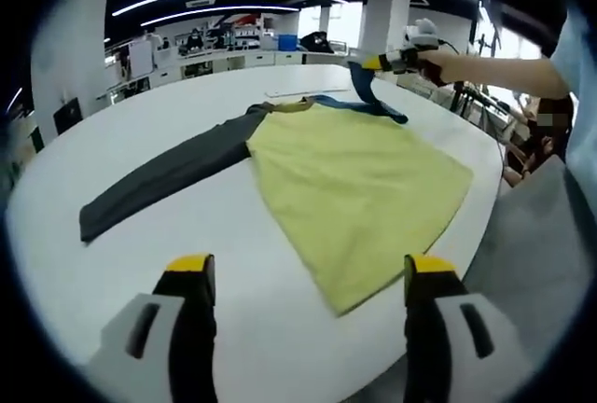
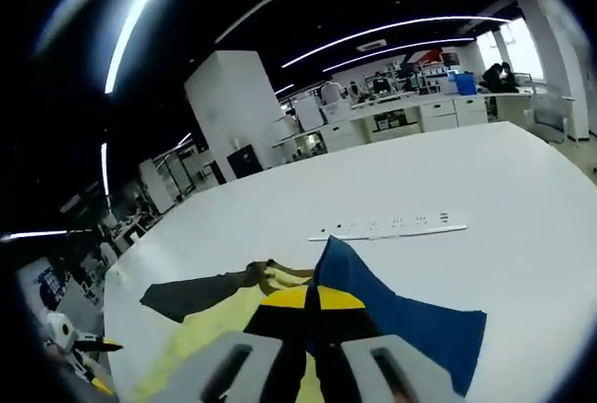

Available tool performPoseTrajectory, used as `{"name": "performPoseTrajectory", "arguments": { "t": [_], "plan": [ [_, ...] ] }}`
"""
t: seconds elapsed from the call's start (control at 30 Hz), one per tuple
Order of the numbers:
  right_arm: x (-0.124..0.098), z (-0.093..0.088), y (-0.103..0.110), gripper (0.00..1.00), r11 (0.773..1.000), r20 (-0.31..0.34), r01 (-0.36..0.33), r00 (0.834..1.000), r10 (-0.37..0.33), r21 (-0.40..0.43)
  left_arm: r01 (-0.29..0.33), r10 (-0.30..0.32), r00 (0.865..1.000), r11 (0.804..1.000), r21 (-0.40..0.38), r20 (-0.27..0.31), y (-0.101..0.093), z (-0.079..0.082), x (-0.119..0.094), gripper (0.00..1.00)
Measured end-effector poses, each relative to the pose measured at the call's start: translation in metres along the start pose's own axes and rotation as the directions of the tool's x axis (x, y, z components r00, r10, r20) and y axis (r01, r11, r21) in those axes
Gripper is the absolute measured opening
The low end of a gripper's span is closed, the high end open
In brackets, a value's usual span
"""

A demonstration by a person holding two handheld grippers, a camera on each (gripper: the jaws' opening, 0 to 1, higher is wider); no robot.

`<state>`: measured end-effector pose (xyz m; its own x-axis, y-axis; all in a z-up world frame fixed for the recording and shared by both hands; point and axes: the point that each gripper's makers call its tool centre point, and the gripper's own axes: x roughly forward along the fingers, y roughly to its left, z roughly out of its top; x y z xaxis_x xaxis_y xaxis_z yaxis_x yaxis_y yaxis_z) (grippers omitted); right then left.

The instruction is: Fold the garment on the visible template until the final outline fits inside the template.

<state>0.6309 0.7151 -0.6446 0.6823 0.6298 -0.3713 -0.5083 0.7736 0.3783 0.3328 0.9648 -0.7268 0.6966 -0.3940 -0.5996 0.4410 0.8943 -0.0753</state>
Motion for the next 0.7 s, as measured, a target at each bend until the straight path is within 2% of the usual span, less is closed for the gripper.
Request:
{"name": "performPoseTrajectory", "arguments": {
  "t": [0.17,0.33,0.5,0.7],
  "plan": [
    [0.016,0.010,0.031,0.00,0.998,0.021,-0.064,0.998,0.064,-0.012,-0.014,0.014,1.000,1.000,-0.005,0.001,0.004,-0.002,-0.001,0.79],
    [0.036,0.024,0.071,0.00,0.990,0.041,-0.135,0.990,0.137,-0.043,-0.017,0.017,1.000,1.000,-0.014,-0.005,0.004,-0.004,-0.001,0.78],
    [0.056,0.018,0.102,0.00,0.980,0.038,-0.192,0.980,0.194,-0.053,-0.017,0.017,1.000,1.000,-0.014,-0.005,0.005,-0.003,-0.002,0.77],
    [0.081,-0.002,0.133,0.00,0.968,0.000,-0.243,0.970,0.244,-0.053,-0.022,0.022,1.000,1.000,-0.015,-0.010,0.008,-0.002,-0.004,0.77]
  ]
}}
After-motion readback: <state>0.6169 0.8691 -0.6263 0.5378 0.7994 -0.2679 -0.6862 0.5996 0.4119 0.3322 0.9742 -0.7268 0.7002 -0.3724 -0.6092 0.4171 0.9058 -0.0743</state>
